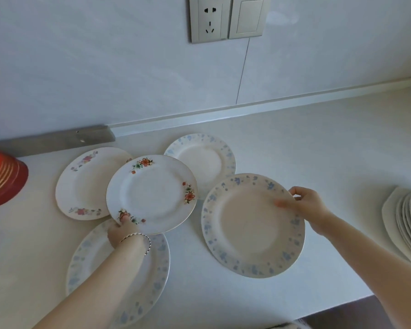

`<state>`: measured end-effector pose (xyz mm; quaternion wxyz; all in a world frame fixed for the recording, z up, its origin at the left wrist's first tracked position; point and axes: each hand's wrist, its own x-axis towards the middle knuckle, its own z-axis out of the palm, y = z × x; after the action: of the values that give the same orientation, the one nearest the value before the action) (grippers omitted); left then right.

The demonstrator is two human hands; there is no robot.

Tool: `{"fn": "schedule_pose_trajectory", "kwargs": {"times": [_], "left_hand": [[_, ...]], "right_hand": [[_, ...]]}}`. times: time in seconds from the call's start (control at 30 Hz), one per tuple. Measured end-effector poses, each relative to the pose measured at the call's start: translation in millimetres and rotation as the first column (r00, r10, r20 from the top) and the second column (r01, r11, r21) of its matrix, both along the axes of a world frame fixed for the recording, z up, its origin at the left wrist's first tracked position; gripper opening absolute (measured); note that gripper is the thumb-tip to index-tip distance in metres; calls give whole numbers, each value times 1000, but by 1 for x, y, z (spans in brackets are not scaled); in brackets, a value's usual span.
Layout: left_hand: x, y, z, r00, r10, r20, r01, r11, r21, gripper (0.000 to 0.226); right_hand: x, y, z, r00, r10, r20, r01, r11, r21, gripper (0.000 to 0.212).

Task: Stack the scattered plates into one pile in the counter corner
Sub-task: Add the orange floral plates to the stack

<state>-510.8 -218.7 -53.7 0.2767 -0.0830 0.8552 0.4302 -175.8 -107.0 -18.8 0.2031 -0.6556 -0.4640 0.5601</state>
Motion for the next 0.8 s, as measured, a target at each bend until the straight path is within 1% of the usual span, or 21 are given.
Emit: {"fn": "schedule_pose_trajectory", "kwargs": {"times": [0.03, 0.1, 0.17, 0.23, 0.3, 0.4, 0.57, 0.7, 0.8], "left_hand": [[1, 2, 2, 994, -2, -113, 1, 1000, -6, 27], [10, 6, 14, 968, -66, -242, 71, 997, 15, 17], [21, 8, 24, 941, -127, -315, 161, 983, 84, 15], [36, 11, 37, 922, -176, -344, 240, 959, 154, 15], [52, 19, 46, 919, -226, -321, 311, 920, 241, 17], [91, 37, 65, 930, -297, -218, 360, 860, 362, 23], [193, 75, 92, 890, -435, -139, 442, 745, 499, 28], [285, 95, 101, 844, -532, -71, 480, 688, 544, 26], [350, 103, 104, 791, -609, -55, 534, 644, 548, 27]], "right_hand": [[4, -2, 1, 999, -34, -17, 34, 999, 2, 25], [13, -6, 3, 993, -111, -40, 111, 994, 8, 25], [26, -10, 4, 980, -196, -41, 198, 980, 34, 25], [43, -15, 7, 958, -285, -44, 287, 957, 52, 25], [66, -20, 14, 926, -372, -60, 376, 923, 82, 23], [107, -27, 29, 865, -495, -82, 501, 848, 173, 22], [196, -37, 55, 728, -674, -124, 681, 690, 246, 24], [270, -48, 59, 572, -800, -180, 813, 525, 252, 29], [324, -63, 48, 477, -856, -198, 875, 443, 193, 27]]}}
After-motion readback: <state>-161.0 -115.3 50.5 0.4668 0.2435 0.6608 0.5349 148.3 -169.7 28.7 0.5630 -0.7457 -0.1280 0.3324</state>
